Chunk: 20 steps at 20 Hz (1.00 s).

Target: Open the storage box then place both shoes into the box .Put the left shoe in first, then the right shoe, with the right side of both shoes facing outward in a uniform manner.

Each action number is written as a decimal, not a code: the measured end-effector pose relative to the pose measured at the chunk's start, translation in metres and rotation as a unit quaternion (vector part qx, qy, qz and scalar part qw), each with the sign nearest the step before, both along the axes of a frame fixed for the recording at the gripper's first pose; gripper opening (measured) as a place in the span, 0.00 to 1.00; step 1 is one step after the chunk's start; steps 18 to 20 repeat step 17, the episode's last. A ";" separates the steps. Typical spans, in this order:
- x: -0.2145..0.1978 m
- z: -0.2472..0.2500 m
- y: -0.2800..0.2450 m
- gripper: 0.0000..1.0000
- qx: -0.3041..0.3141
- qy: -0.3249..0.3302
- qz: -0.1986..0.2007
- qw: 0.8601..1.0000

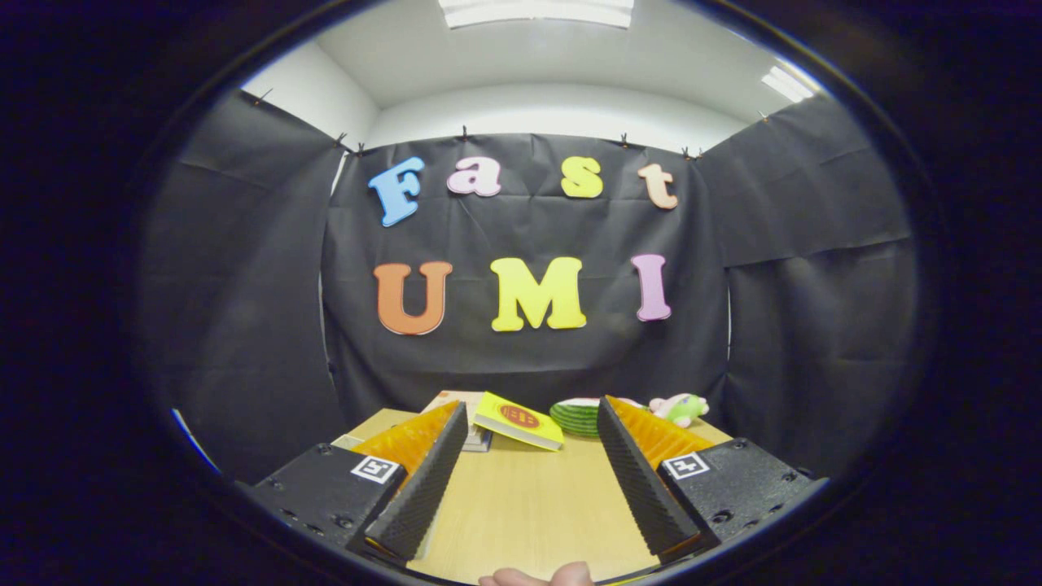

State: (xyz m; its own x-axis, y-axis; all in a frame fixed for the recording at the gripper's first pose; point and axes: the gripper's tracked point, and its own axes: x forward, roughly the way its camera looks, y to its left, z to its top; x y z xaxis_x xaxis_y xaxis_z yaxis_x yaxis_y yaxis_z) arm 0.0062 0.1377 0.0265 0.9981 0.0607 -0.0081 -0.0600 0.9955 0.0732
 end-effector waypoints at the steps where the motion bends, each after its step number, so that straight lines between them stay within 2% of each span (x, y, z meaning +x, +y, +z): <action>1: 0.001 0.003 -0.004 1.00 0.006 -0.006 -0.004 1.000; 3: 0.002 0.001 -0.007 1.00 0.010 -0.008 -0.007 1.000; 8: 0.002 -0.007 0.006 1.00 0.009 0.002 0.025 1.000; 20: 0.014 -0.019 0.010 1.00 0.015 0.022 0.033 0.999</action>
